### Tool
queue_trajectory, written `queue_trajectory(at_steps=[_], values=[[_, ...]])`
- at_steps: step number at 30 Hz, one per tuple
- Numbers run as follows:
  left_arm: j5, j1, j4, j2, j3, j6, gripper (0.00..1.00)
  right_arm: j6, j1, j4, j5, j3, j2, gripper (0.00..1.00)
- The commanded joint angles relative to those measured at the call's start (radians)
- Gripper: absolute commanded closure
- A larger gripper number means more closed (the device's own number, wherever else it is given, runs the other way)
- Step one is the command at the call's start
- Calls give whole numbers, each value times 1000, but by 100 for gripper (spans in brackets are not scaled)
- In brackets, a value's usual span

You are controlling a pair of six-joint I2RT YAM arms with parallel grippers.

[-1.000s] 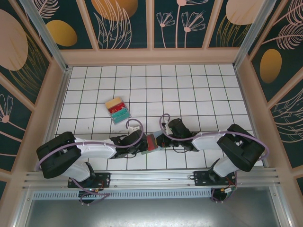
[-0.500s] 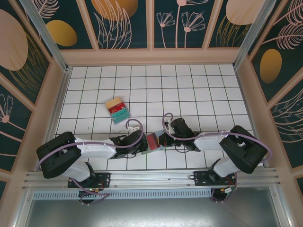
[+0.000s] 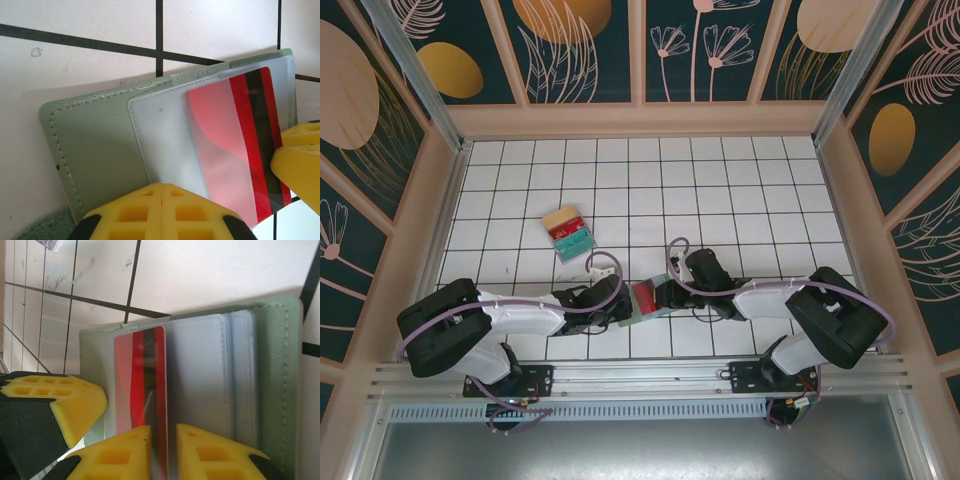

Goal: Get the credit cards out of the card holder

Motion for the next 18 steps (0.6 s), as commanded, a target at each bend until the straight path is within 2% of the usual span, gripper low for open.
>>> queue_trajectory(at_steps=[1, 7, 11, 18], values=[[2, -5, -65, 17, -17, 10, 100, -10, -5, 25, -36, 14, 44, 79], [-2, -4, -73, 11, -17, 9, 100, -11, -10, 5, -15, 10, 28, 90], [-4, -5, -82, 11, -18, 12, 100, -17, -29, -16, -7, -4, 11, 100], [-5, -5, -82, 4, -24, 11, 100, -31, -74, -43, -6, -39, -34, 100]])
